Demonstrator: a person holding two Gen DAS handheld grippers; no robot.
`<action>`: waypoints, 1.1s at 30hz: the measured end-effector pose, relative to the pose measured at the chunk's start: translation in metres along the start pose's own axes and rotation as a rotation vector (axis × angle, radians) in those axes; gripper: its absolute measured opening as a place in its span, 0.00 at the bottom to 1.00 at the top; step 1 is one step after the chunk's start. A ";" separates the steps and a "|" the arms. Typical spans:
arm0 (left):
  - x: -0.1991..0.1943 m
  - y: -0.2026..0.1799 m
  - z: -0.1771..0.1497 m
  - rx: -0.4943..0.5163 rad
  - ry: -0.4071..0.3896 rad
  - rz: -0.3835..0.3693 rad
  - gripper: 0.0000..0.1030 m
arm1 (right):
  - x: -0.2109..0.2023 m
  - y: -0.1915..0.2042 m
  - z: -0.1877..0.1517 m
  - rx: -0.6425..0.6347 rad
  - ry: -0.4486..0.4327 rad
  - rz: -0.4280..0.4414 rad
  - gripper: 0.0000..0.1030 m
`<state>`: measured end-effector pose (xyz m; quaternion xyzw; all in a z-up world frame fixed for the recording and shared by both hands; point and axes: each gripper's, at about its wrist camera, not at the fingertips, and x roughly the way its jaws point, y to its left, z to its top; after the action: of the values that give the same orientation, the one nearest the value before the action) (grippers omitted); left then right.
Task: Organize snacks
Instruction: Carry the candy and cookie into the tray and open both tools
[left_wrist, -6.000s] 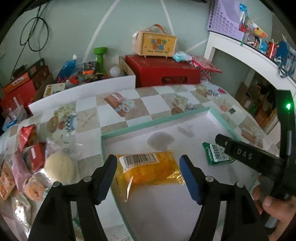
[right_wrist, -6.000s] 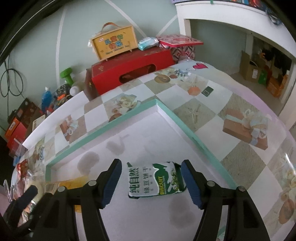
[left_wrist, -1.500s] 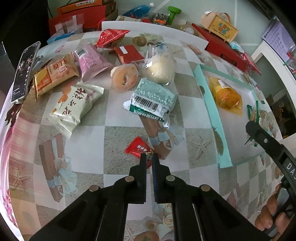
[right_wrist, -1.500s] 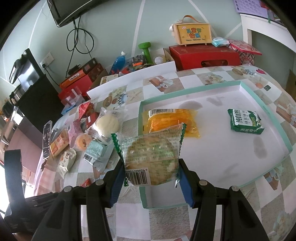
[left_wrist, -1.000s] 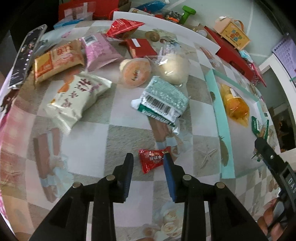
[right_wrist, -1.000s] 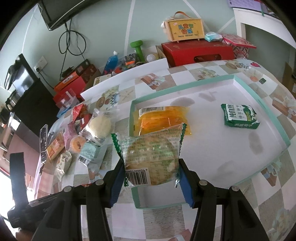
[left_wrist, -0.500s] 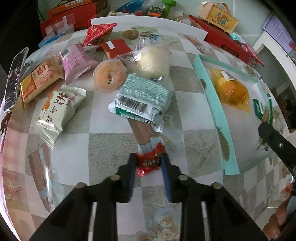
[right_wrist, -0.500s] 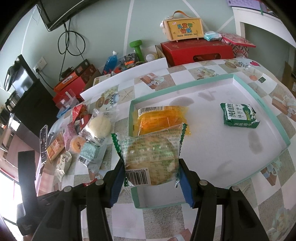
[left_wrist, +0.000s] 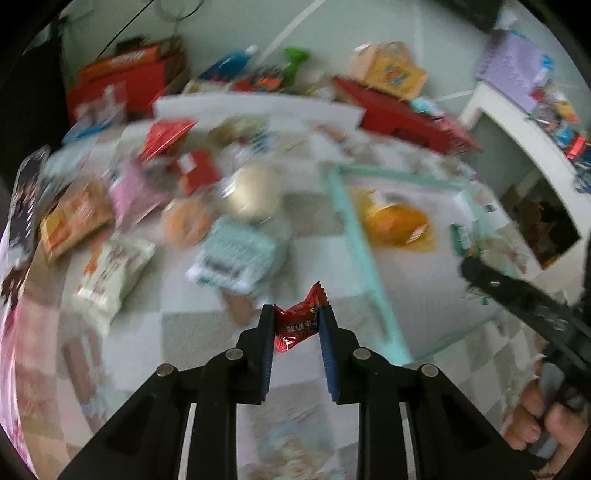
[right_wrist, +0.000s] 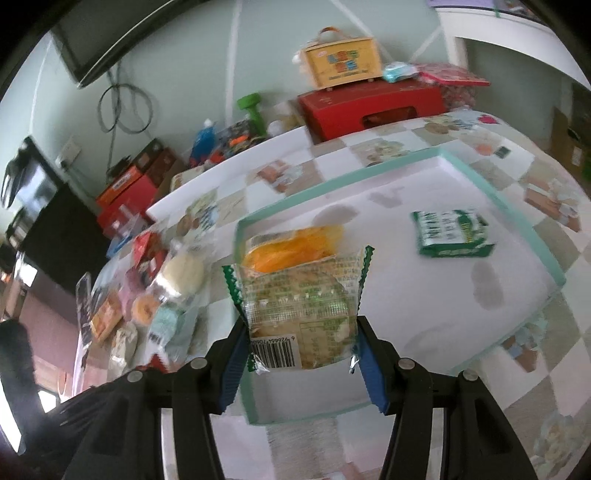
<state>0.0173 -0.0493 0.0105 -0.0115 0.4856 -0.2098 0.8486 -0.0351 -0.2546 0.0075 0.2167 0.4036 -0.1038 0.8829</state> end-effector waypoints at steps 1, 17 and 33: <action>0.000 -0.005 0.002 0.013 -0.011 -0.018 0.23 | -0.001 -0.004 0.001 0.010 -0.005 -0.010 0.57; 0.049 -0.105 0.016 0.255 0.016 -0.163 0.24 | -0.014 -0.094 0.019 0.218 -0.039 -0.191 0.57; 0.042 -0.095 0.019 0.203 -0.015 -0.130 0.68 | -0.004 -0.084 0.020 0.174 -0.011 -0.171 0.64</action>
<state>0.0184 -0.1542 0.0073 0.0417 0.4537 -0.3123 0.8336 -0.0545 -0.3384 -0.0029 0.2566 0.4052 -0.2142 0.8509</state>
